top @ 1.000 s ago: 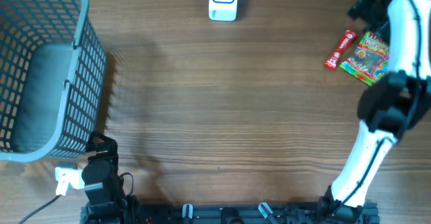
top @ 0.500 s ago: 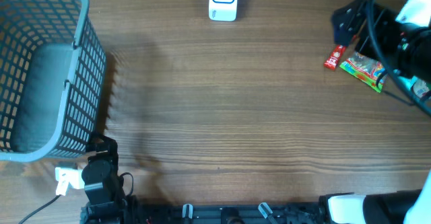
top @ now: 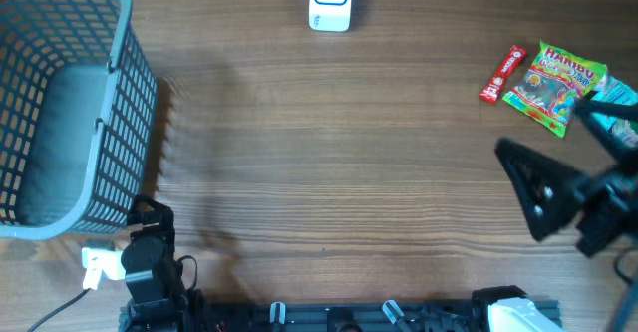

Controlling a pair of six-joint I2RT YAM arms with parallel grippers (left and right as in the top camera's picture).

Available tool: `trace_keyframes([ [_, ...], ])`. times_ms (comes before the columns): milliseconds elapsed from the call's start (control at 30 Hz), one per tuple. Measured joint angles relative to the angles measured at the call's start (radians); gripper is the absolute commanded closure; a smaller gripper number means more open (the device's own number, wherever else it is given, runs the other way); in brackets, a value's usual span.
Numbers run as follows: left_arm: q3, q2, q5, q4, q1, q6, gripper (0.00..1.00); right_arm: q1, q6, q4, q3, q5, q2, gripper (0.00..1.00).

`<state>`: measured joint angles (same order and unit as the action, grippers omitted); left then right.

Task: Scan the item barcode

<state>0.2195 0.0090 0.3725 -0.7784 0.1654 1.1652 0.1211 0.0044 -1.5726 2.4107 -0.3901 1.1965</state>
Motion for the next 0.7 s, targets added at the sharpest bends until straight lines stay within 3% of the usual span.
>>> trace_keyframes([
  [133,0.000,0.000,0.000,0.000,0.000,0.000,0.00,-0.007,-0.060,0.205,-0.062,0.051,-0.102,0.00],
  [300,0.000,0.000,0.000,0.000,0.000,0.000,0.00,-0.007,-0.105,0.592,-0.373,0.071,-0.344,0.00],
  [333,0.000,0.000,0.000,0.000,0.000,0.000,0.00,-0.007,-0.111,0.598,-0.388,0.072,-0.354,0.00],
  [600,0.000,0.000,0.001,0.000,0.000,0.000,0.00,-0.020,-0.100,1.312,-1.406,0.077,-0.906,0.00],
  [700,0.000,0.000,0.000,0.000,0.000,0.000,0.00,-0.023,-0.051,1.512,-1.651,0.077,-1.035,0.00],
])
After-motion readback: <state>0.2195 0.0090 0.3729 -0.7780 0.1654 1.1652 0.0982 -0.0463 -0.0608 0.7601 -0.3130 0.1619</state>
